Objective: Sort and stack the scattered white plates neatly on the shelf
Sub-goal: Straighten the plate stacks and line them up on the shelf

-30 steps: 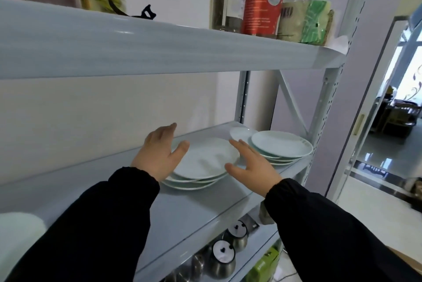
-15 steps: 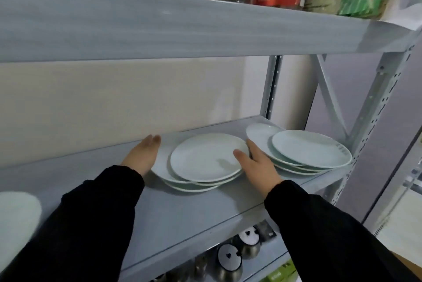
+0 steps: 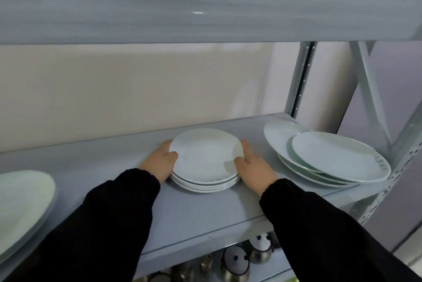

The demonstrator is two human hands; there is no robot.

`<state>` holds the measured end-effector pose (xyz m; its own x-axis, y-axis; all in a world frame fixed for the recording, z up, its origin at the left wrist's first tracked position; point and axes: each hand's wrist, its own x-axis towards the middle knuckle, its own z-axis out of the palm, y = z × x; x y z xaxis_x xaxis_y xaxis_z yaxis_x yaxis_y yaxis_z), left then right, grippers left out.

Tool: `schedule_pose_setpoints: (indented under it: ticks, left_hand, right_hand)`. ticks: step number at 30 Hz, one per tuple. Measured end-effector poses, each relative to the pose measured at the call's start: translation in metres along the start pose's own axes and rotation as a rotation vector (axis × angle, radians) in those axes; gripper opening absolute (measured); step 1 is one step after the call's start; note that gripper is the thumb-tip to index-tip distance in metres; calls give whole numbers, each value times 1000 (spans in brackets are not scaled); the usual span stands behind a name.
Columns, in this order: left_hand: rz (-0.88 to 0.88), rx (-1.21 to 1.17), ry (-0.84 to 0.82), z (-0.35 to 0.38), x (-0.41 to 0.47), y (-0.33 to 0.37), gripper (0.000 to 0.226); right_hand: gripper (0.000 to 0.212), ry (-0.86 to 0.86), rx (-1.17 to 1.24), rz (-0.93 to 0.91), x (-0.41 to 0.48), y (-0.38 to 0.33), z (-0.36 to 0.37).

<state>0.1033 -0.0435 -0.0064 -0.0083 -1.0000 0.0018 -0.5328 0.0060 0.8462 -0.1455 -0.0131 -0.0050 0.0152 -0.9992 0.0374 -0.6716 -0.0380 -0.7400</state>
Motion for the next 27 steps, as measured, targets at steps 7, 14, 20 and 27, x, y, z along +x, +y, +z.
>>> schedule_pose_setpoints:
  ticks: [7,14,20,27]
  left_hand:
    - [-1,24,-7,-2,4,-4,57]
    - [-18,11,-6,-1,-9,0,52]
    - [-50,32,35,-3,-40,-4,55]
    - [-74,50,137,-11,-96,-8,50]
  right_hand:
    - [59,20,16,-25,2,1,1]
    - [26,125,122,-46,-4,4,1]
    - [25,36,86,-90,-7,6,-3]
    - [17,-79,11,-278,-9,3,3]
